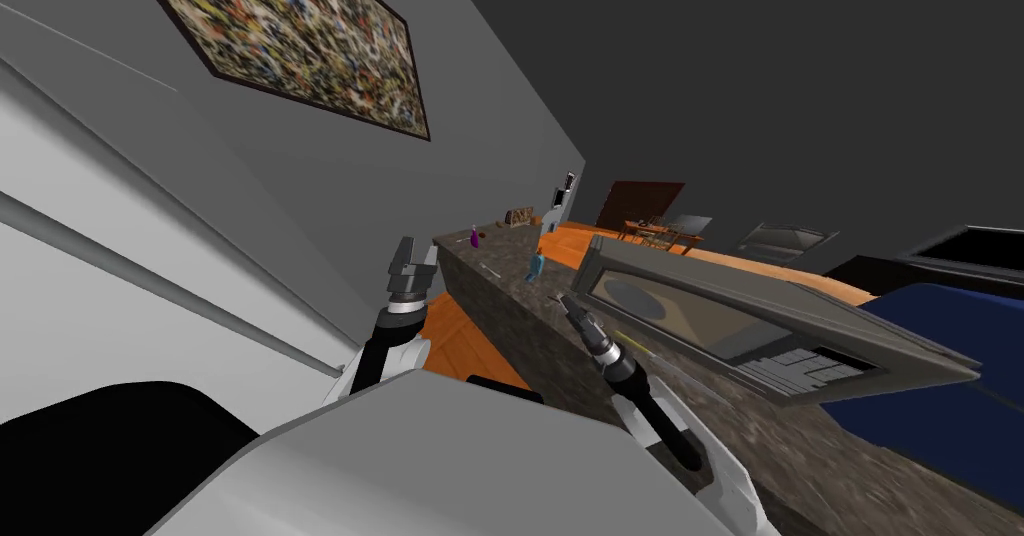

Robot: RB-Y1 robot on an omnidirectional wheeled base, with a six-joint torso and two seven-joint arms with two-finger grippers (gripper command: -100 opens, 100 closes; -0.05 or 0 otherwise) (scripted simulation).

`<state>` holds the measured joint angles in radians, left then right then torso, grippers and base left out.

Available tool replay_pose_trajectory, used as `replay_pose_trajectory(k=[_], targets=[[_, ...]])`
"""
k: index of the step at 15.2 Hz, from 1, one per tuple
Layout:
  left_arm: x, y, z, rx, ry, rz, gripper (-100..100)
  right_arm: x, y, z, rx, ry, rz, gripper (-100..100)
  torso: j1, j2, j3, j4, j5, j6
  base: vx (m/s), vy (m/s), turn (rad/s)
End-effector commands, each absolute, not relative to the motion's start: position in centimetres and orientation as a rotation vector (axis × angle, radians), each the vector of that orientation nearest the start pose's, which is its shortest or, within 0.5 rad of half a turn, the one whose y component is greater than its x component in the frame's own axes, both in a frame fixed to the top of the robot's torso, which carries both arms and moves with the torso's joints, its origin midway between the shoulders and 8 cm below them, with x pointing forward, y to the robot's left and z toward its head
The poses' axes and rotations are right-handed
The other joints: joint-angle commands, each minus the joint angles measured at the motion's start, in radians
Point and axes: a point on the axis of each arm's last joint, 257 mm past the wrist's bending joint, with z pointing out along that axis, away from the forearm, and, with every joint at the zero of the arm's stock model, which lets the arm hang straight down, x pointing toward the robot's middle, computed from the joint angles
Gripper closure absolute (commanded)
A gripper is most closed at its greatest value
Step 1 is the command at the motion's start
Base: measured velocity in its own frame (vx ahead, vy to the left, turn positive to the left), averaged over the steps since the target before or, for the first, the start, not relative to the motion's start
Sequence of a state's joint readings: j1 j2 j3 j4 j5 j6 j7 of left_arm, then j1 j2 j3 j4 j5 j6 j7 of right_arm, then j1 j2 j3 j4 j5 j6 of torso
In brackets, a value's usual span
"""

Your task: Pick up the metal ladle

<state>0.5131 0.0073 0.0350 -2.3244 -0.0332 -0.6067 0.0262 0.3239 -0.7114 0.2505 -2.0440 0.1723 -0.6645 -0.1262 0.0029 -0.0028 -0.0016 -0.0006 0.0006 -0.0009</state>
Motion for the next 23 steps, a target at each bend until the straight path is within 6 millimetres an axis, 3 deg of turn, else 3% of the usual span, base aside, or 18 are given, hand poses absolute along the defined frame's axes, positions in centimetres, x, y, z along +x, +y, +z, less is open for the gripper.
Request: replay_pose_trajectory(k=[1,2,3,5,6,8,9,11,12,14,15,17,20,22,23], targets=[[31.3,27.9,5.9,-0.520,0.538,-1.299,0,34.5,-13.9,-9.0,-0.028,1.372,1.472,-100,0.000,0.000,0.000,0.000,0.000,0.000,0.043,0.035,0.212],[31.3,27.9,5.9,-0.520,0.538,-1.299,0,34.5,-14.0,-9.1,-0.035,1.380,1.468,-100,0.000,0.000,0.000,0.000,0.000,0.000,0.031,0.022,0.053],[31.3,27.9,5.9,-0.520,0.538,-1.298,0,34.7,-14.1,-10.9,-0.065,1.437,1.444,-100,0.000,0.000,0.000,0.000,0.000,0.001,0.032,0.028,0.156],[31.3,27.9,5.9,-0.520,0.538,-1.299,0,34.6,-14.3,-11.2,-0.083,1.458,1.433,-100,0.000,0.000,0.000,0.000,0.000,0.000,0.030,0.023,0.133],[31.3,27.9,5.9,-0.520,0.538,-1.299,0,34.7,-14.6,-13.0,-0.117,1.518,1.403,-100,-0.001,0.001,0.000,0.000,0.000,0.001,0.028,0.024,0.192],[31.3,27.9,5.9,-0.520,0.538,-1.299,0,34.6,-14.8,-13.2,-0.132,1.535,1.393,-100,-0.001,0.001,0.000,0.000,0.000,0.001,0.025,0.018,0.119],[31.3,27.9,5.9,-0.520,0.538,-1.298,0,34.7,-15.3,-15.0,-0.165,1.594,1.361,-100,-0.001,0.001,0.001,0.000,0.000,0.001,0.033,0.026,0.169],[31.3,27.9,5.9,-0.520,0.538,-1.299,0,34.6,-15.7,-15.2,-0.182,1.612,1.348,-100,0.000,0.000,0.000,0.000,0.000,0.000,0.028,0.021,0.140],[31.3,27.9,5.9,-0.520,0.538,-1.299,0,34.7,-16.4,-17.0,-0.215,1.671,1.312,-100,-0.001,0.001,0.000,0.000,0.000,0.001,0.027,0.022,0.189],[31.3,27.9,5.9,-0.520,0.538,-1.299,0,34.6,-16.7,-17.1,-0.231,1.687,1.299,-100,-0.001,0.001,0.000,0.000,0.000,0.001,0.027,0.015,0.130],[31.3,27.9,5.9,-0.520,0.538,-1.298,0,34.6,-17.6,-18.9,-0.264,1.746,1.260,-100,-0.001,0.001,0.001,0.000,0.000,0.001,0.028,0.019,0.168],[31.3,27.9,5.9,-0.520,0.538,-1.299,0,34.6,-18.0,-19.0,-0.279,1.761,1.246,-100,-0.001,0.001,0.000,0.000,0.000,0.001,0.026,0.015,0.132],[31.3,27.9,5.9,-0.520,0.538,-1.299,0,34.4,-20.7,-22.3,-0.352,1.885,1.150,-100,-0.001,0.001,0.000,0.000,0.000,0.001,0.022,0.015,0.183],[31.3,27.9,5.9,-0.520,0.538,-1.299,0,34.3,-21.4,-22.4,-0.370,1.904,1.129,-100,-0.001,0.001,0.001,0.000,0.000,0.001,0.018,0.019,0.130],[31.3,27.9,5.9,-0.520,0.538,-1.298,0,34.2,-22.7,-23.9,-0.397,1.956,1.086,-100,-0.001,0.002,0.001,0.000,0.000,0.001,0.020,0.022,0.128]])
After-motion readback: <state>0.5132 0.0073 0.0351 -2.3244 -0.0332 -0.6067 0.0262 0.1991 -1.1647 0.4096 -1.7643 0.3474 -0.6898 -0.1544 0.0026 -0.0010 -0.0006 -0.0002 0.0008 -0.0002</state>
